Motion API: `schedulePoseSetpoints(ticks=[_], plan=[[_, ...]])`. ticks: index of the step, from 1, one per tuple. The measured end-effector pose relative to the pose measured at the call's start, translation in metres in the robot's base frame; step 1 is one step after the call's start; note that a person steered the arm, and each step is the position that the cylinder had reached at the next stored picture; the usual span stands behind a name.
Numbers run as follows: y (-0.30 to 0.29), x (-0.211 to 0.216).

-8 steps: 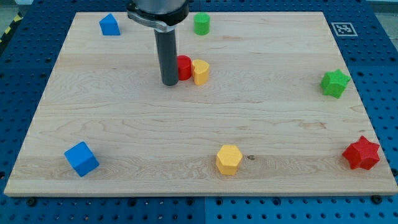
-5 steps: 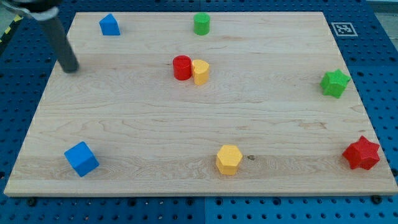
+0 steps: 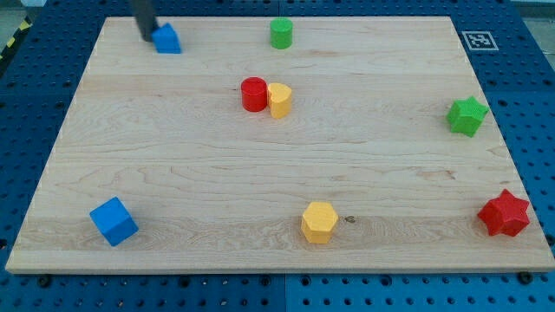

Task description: Drag the blue triangle into the top side of the red circle

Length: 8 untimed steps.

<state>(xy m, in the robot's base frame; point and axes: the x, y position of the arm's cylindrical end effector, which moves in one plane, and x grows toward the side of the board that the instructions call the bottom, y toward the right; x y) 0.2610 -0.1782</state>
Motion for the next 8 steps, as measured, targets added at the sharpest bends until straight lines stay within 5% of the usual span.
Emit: schedulePoseSetpoints(ticks=[2, 4, 5, 6, 8], plan=[[0.113, 0.078], [0.057, 0.049], [0.059, -0.005], [0.094, -0.015], [0.124, 0.056]])
